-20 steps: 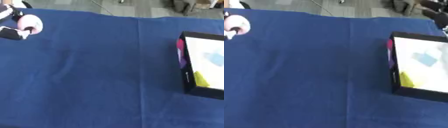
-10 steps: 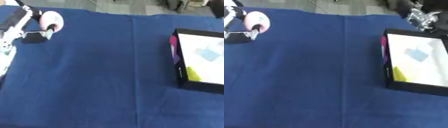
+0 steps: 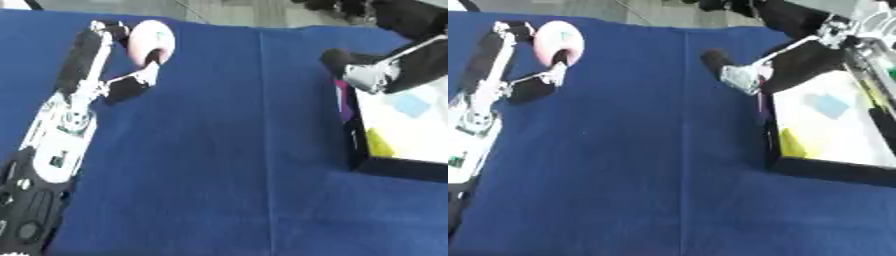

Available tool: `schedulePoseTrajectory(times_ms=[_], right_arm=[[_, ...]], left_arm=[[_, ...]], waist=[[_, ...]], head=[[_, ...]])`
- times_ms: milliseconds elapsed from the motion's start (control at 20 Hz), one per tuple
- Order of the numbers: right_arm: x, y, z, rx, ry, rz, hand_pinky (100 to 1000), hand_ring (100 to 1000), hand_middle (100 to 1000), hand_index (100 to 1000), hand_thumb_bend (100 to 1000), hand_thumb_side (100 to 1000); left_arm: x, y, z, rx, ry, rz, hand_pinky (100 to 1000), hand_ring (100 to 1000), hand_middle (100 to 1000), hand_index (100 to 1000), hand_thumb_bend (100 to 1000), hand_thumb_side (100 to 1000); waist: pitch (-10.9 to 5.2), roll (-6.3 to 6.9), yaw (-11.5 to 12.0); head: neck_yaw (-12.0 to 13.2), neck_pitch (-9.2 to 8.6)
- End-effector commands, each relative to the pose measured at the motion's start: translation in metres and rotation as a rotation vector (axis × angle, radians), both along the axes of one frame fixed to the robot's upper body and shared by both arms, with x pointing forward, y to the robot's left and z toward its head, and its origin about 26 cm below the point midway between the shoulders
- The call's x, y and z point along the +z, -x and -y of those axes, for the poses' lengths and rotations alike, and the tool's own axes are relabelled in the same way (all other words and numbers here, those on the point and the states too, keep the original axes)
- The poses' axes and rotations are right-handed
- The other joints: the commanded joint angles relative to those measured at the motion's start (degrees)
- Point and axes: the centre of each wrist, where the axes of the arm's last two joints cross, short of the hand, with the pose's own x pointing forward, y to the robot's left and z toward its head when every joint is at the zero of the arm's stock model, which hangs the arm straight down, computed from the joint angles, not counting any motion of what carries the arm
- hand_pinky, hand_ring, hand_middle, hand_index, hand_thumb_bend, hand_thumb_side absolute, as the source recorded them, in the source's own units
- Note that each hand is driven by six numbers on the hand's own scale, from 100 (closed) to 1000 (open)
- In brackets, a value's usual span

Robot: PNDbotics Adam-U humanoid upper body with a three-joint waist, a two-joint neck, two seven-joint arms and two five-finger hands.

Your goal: Pick up the objects with one hand, pass them to the other hand, and then place them into the box on the other side of the table.

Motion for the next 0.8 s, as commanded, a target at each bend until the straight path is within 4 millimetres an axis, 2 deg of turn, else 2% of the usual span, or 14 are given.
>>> schedulePoseTrajectory(times_ms=[50,250,550,800], right_arm=[[0.006,0.005,-0.011,0.011,0.059,0.039,1000,1000,1000,1000,100,100],[0.005,0.004,-0.020,0.024,0.097,0.052,1000,1000,1000,1000,100,100],[0.002,-0.008,-0.030,0.010,0.124,0.060,1000,1000,1000,1000,100,100],[-0.002,-0.021,-0.034,-0.046,0.095,0.074,1000,1000,1000,1000,100,100]], left_arm=[[0.010,0.007,0.014,-0.052,-0.004,0.070,749,531,403,518,100,306],[0.008,0.012,0.026,-0.091,-0.018,0.097,749,532,405,518,100,295],[0.007,0.017,0.042,-0.158,-0.046,0.137,750,534,408,519,100,282],[0.008,0.023,0.054,-0.206,-0.075,0.208,751,542,413,517,100,221]], waist=[[-1.59,0.11,0.07],[-1.46,0.08,0.37],[-0.90,-0.09,1.03],[-0.44,-0.32,1.96]], head=[[-0.64,-0.06],[-1.23,-0.01],[-2.40,-0.18],[-3.90,-0.32]])
